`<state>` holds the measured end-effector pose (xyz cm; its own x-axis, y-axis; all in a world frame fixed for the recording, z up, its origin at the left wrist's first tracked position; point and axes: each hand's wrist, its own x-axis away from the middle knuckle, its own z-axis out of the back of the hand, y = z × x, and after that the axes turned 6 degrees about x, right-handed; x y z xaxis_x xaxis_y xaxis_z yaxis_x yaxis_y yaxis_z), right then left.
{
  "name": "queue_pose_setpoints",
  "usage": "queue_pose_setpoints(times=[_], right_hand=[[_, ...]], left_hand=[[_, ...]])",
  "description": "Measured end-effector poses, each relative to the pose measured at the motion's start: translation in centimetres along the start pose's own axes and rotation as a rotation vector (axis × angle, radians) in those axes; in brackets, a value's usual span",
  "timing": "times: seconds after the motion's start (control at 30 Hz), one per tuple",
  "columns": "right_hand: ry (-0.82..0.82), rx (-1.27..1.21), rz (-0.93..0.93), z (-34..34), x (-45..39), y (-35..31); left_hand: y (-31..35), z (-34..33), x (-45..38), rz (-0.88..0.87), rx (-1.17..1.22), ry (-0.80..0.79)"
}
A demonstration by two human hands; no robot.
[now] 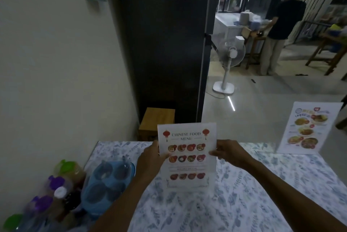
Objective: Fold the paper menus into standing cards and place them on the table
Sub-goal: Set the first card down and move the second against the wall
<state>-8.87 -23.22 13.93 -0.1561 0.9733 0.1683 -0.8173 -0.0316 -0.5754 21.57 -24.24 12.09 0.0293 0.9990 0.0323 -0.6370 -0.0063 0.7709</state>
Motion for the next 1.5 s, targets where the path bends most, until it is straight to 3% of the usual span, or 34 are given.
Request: queue_pose_setpoints(times=[0.33,0.7,0.93,1.13,1.33,1.5], right_hand=[[0.18,-0.033,0.004,-3.4,-5.4,-8.8],[0.157,-0.051,0.053,-13.5,-16.3,-18.9],[0.148,-0.18,0.097,-17.7,-21.0,-23.6],[0.163,-0.313,0.072,-20.9,-24.4,-26.0],[0.126,-0.248,0.043,-21.9,-26.5,-26.5],[0.123,-0.303,0.059,-21.9,-26.2,-26.6]], left_hand=[[-2.8,9.1,-5.8,-0.102,-0.028,0.06],[-12.8,20.5,-11.8,0.035,-0.227,0.12],[-17.7,24.2,-13.7,0.133,-0.178,0.158],[-17.9,25.0,-15.0,0.243,-0.161,0.27],[-17.6,25.7,-15.6,0.347,-0.205,0.214],[-17.1,26.7,-15.9,0.274,-0.343,0.164]])
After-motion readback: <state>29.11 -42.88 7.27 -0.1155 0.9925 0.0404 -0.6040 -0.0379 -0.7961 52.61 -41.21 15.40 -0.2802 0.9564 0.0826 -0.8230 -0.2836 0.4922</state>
